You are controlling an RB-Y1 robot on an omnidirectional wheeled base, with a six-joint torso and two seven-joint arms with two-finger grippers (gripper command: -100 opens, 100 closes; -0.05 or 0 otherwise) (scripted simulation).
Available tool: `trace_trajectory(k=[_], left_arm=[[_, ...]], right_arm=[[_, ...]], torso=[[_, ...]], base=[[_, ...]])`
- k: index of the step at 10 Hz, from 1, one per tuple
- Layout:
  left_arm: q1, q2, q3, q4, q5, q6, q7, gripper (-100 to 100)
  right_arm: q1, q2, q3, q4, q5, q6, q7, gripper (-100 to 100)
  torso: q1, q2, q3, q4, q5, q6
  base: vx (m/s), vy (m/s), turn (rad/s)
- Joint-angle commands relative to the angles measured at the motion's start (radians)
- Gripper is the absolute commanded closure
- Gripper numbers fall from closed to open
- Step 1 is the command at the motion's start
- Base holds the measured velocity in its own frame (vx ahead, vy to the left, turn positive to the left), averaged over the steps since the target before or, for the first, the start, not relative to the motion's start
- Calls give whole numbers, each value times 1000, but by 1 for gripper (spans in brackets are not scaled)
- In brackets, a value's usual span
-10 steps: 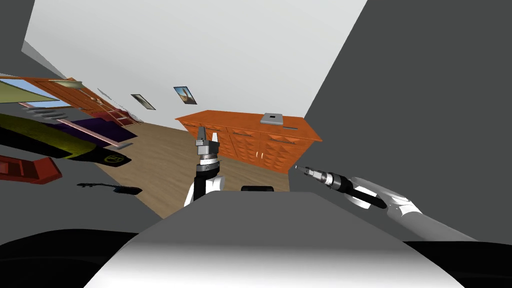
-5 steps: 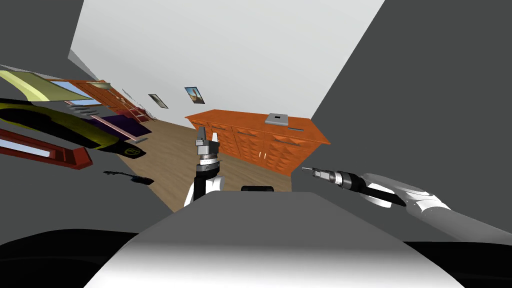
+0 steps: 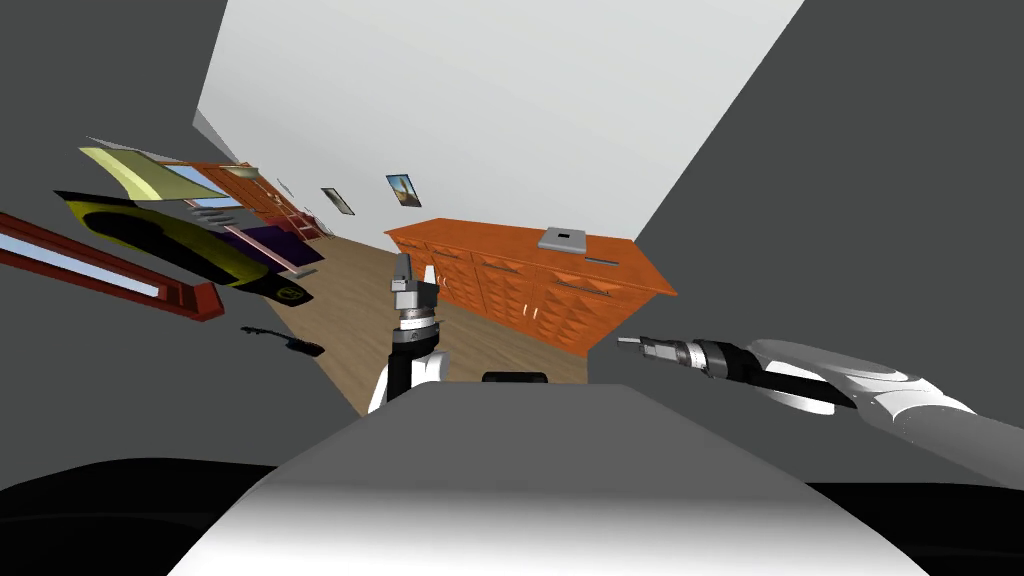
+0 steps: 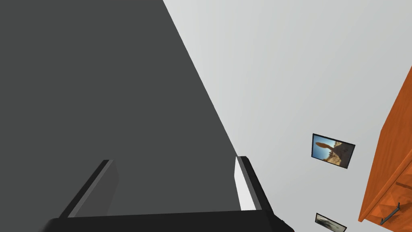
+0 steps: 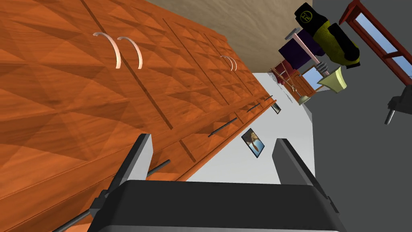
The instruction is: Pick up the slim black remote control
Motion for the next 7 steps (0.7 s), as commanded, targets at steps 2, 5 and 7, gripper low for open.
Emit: trace_trajectory(k=[2,5,7], left_arm=[[0,0,0,0,0,0,0,0],[0,0,0,0,0,0,0,0],[0,0,0,0,0,0,0,0]], right_arm=[[-12,-57,6,44,11,-22,0,-100],[-12,-159,22,133,51,-57,18,-100],[-12,-198,22,136,51,-57,18,-100]], torso=[[0,0,0,0,0,1],[0,-1,0,0,0,1],[0,-2,-1,0,0,1]], base=[[15,5,63],[29,9,227],[32,-4,43]])
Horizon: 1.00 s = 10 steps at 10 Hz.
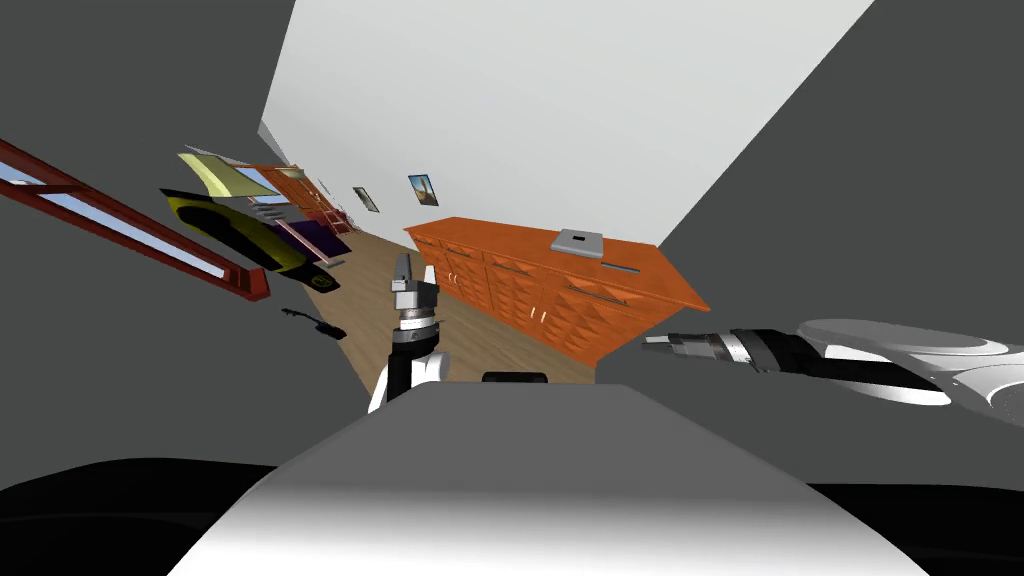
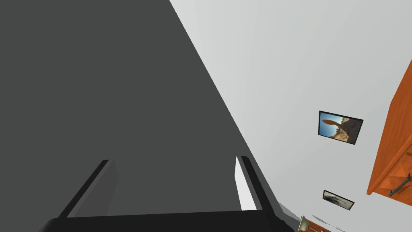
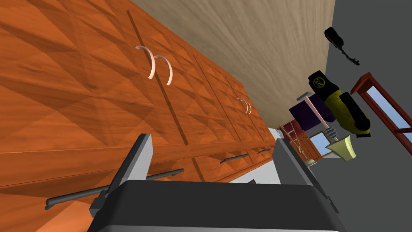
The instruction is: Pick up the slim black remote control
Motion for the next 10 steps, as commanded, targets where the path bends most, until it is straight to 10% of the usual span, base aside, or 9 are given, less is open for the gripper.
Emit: trace_trajectory(k=[1,10], left_arm=[[0,0,0,0,0,0,0,0],[0,0,0,0,0,0,0,0]], right_arm=[[8,-50,7,40,19,-11,16,-100],[44,-302,46,205,105,-54,92,-100]], torso=[[0,0,0,0,0,0],[-3,-6,-4,-2,-1,0]], base=[[37,-2,244],[81,-29,221]])
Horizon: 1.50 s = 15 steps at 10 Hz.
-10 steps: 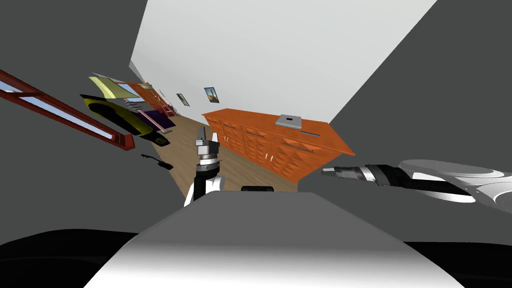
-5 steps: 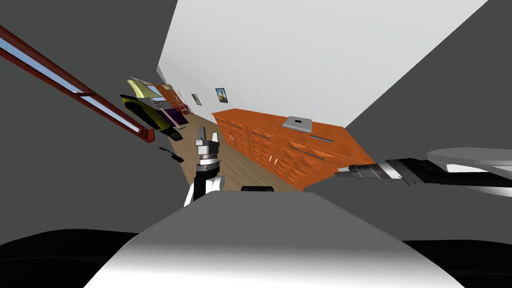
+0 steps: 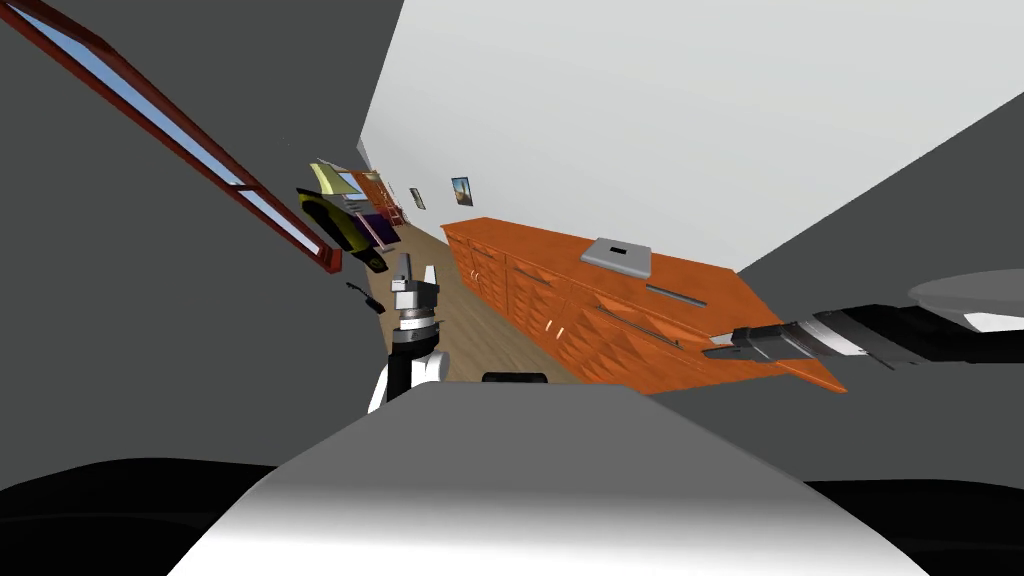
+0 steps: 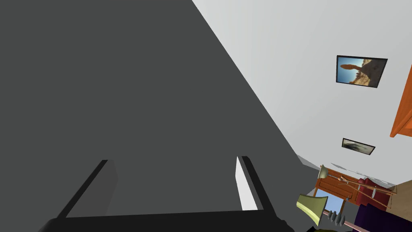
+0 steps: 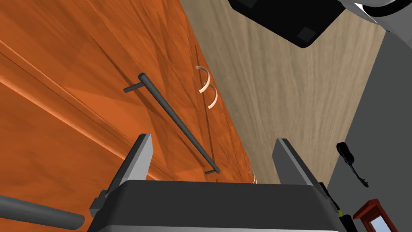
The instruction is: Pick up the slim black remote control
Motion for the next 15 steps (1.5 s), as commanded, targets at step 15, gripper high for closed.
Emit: trace_trajectory(k=[15], left_arm=[[0,0,0,0,0,0,0,0]], right_arm=[[81,-85,59,100,123,1,98,-100]], torso=[[0,1,0,0,-1,2]], base=[[95,-87,168]])
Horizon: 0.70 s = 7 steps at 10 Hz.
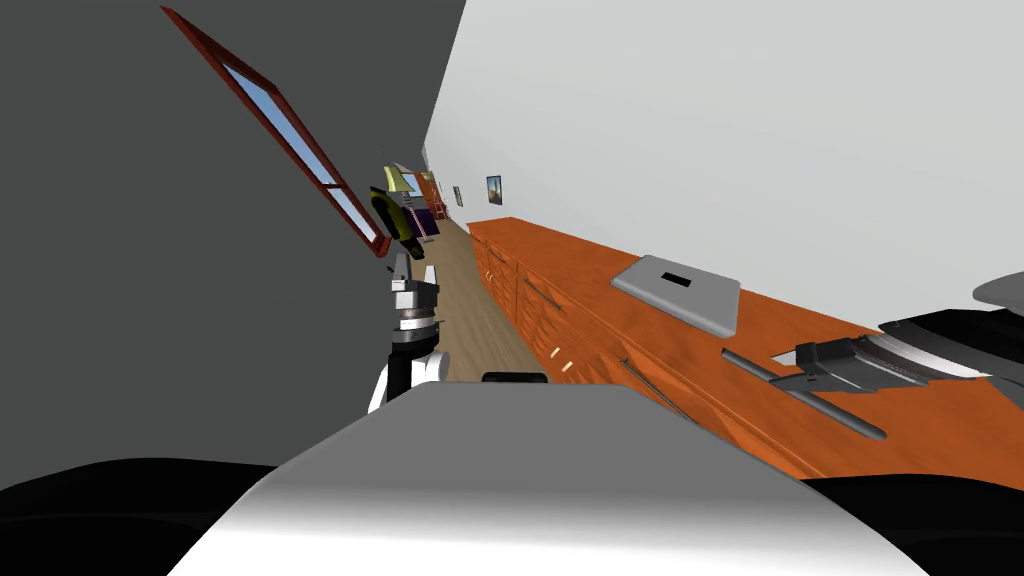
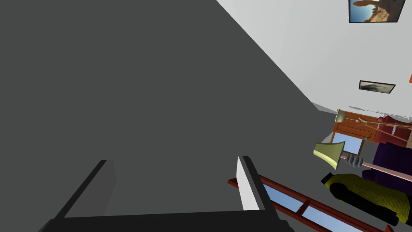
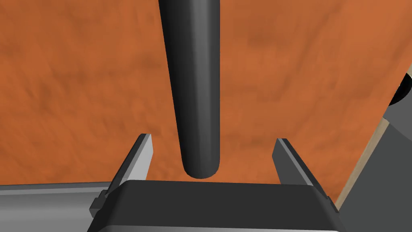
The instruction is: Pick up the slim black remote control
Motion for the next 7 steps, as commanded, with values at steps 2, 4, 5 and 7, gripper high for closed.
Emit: trace_trajectory(k=[2,4,5,7], left_arm=[[0,0,0,0,0,0,0,0],[0,0,0,0,0,0,0,0],[-1,0,0,0,0,0,0,0],[0,0,0,0,0,0,0,0]], right_arm=[[7,15,4,9,-3,8,-25,-100],[16,37,12,23,-9,20,-61,-100],[19,44,14,28,-11,24,-73,-100],[29,66,22,41,-16,36,-110,-100]], torso=[[3,2,1,1,1,0],[3,12,7,3,1,0],[3,15,9,3,-1,-2],[1,13,8,3,-1,-1]], base=[[-35,-16,148],[-190,-22,344],[-197,-47,306],[-156,-21,286]])
